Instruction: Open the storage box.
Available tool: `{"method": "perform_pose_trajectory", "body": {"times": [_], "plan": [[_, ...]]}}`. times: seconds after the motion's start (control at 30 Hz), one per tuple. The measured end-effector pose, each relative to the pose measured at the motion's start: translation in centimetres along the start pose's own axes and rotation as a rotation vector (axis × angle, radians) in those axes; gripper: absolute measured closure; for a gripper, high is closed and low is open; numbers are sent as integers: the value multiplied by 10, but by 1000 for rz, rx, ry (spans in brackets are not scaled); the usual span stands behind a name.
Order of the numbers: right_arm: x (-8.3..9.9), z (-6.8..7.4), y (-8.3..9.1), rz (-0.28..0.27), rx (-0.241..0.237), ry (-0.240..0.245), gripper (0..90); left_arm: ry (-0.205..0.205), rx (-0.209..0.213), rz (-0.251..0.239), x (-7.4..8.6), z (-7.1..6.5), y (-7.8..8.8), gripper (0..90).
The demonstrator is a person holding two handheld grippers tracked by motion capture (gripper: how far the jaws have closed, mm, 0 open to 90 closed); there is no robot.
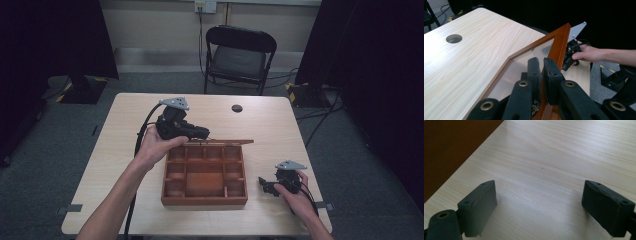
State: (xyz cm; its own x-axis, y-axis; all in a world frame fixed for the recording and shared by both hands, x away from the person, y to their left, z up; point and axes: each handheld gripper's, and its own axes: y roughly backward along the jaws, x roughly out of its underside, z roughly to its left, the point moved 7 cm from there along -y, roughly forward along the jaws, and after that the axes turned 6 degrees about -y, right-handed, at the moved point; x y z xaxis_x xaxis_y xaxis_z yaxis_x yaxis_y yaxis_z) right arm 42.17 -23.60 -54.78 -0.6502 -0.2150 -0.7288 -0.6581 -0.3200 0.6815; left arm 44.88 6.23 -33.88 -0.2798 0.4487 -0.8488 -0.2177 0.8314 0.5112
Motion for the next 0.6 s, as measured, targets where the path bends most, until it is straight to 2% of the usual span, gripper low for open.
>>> {"method": "perform_pose_trajectory", "body": {"times": [0.6], "plan": [[0, 0, 0, 0, -1, 1, 122, 3, 3, -3, 0, 0, 0, 843]]}}
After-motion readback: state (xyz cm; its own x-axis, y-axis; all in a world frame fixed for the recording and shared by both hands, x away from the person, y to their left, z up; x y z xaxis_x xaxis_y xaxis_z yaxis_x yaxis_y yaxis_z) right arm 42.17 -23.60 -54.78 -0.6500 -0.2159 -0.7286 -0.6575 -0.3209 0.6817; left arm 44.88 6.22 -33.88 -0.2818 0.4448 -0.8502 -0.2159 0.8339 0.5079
